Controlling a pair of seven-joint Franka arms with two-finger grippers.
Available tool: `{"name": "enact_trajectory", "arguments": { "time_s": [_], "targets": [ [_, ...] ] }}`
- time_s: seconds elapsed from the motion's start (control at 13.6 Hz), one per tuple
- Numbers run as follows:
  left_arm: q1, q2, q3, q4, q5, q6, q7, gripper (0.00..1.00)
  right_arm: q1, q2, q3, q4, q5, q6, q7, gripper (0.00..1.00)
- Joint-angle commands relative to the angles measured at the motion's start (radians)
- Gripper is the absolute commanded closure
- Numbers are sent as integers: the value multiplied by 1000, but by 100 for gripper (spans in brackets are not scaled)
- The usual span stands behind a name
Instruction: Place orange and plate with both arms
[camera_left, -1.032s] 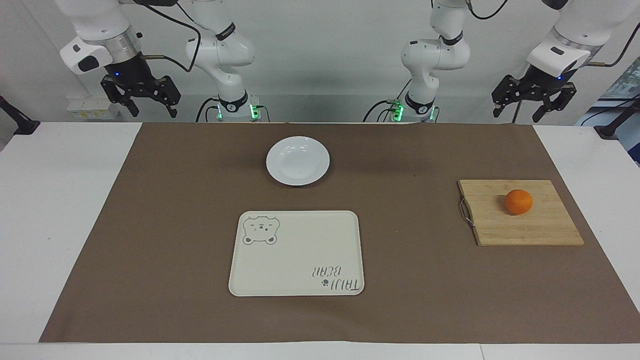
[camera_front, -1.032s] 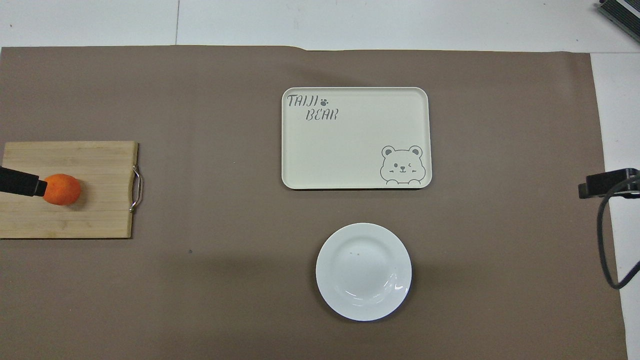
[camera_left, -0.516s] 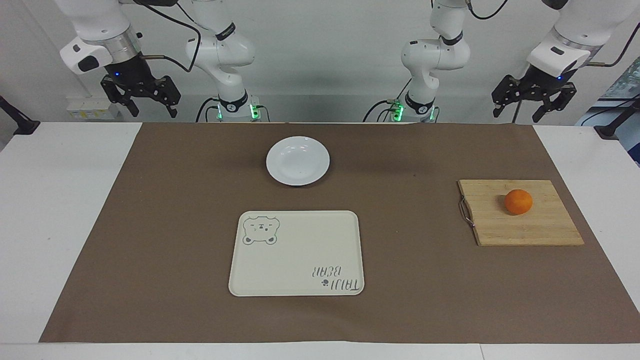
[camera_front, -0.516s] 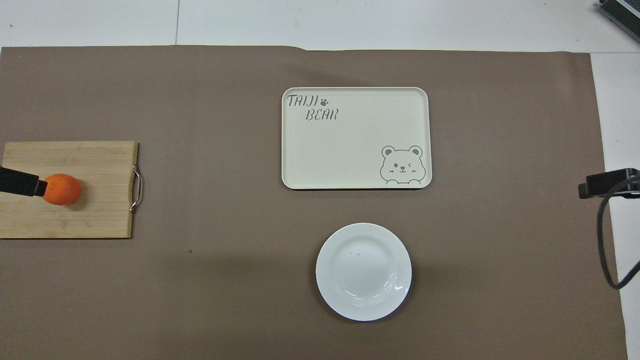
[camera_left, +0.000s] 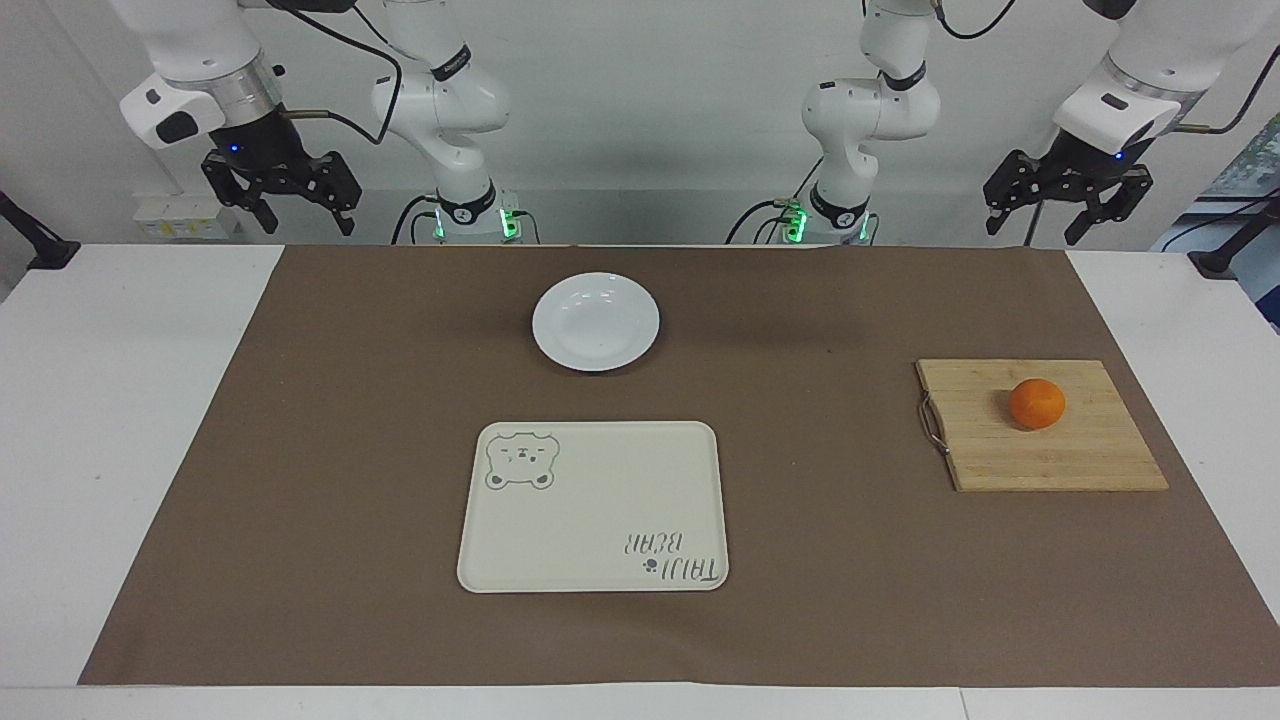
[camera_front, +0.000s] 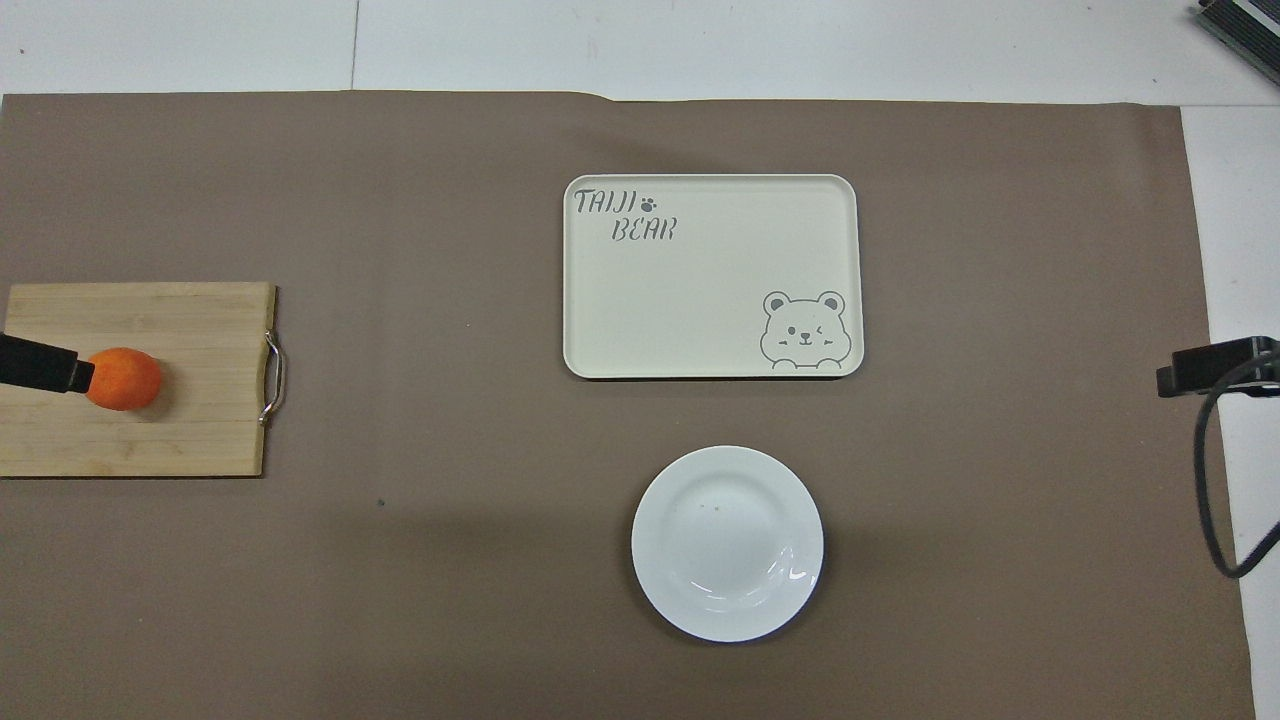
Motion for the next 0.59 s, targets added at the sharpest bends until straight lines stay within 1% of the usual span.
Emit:
{"name": "enact_trajectory", "arguments": {
  "time_s": [0.0,0.15,0.29,0.52],
  "targets": [
    [14,-25,-1,-48,1,56,20,0,-9,-13,6,-18,6,14,20,0],
    [36,-29,1,-103,1,137,42,0,-9,-13,6,-18,4,14,20,0],
    [78,-22,1,-140,1,171,51,0,-9,-13,6,-18,6,14,20,0],
    [129,-20,1,-247,1,300,108,0,-9,-13,6,-18,6,14,20,0]
  ]
}}
